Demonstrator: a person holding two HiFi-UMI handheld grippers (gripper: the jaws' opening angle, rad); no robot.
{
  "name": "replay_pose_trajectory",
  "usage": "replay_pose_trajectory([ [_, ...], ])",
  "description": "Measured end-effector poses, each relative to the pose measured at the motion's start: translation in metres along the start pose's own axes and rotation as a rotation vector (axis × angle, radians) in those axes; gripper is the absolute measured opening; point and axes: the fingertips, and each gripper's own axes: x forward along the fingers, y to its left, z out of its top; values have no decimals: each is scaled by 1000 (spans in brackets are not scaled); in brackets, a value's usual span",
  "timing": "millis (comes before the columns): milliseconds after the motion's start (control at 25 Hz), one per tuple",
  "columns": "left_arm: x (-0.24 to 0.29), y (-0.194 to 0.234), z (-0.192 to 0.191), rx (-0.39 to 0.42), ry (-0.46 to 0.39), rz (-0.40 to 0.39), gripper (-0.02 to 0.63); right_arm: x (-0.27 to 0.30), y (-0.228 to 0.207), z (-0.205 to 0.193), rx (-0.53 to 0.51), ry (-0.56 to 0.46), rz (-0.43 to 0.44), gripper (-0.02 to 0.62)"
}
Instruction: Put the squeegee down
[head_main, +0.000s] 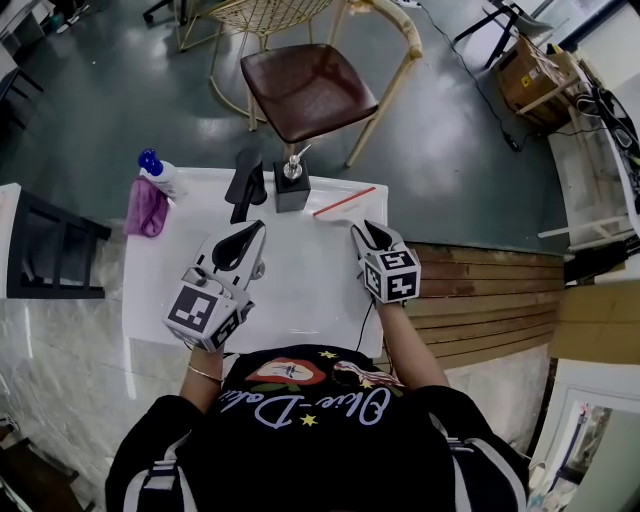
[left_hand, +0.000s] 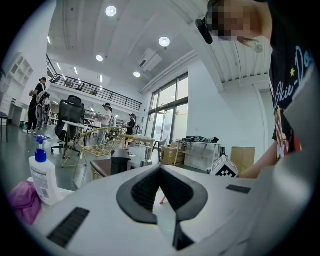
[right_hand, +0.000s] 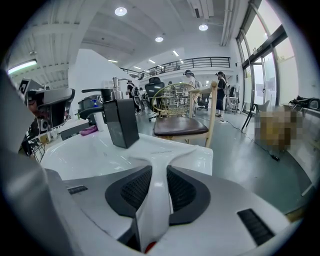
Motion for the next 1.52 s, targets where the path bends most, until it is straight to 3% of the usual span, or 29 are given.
replay_pose_trajectory([
  [400,-1,-1,-4,-4,0,-14,5,-5,-2,5,4,-48,-28,161],
  [800,0,-6,-2,-3,5,-18,6,-19,-6,19,26,-133,-36,161],
  [1360,-1,-22,-5,22,-17,-58,5,-48,-2,33,76,-240,-9,24],
  [1520,-1,-26,-4,41,-22,-66,6,-57,-1,40,99,-287,-1,18],
])
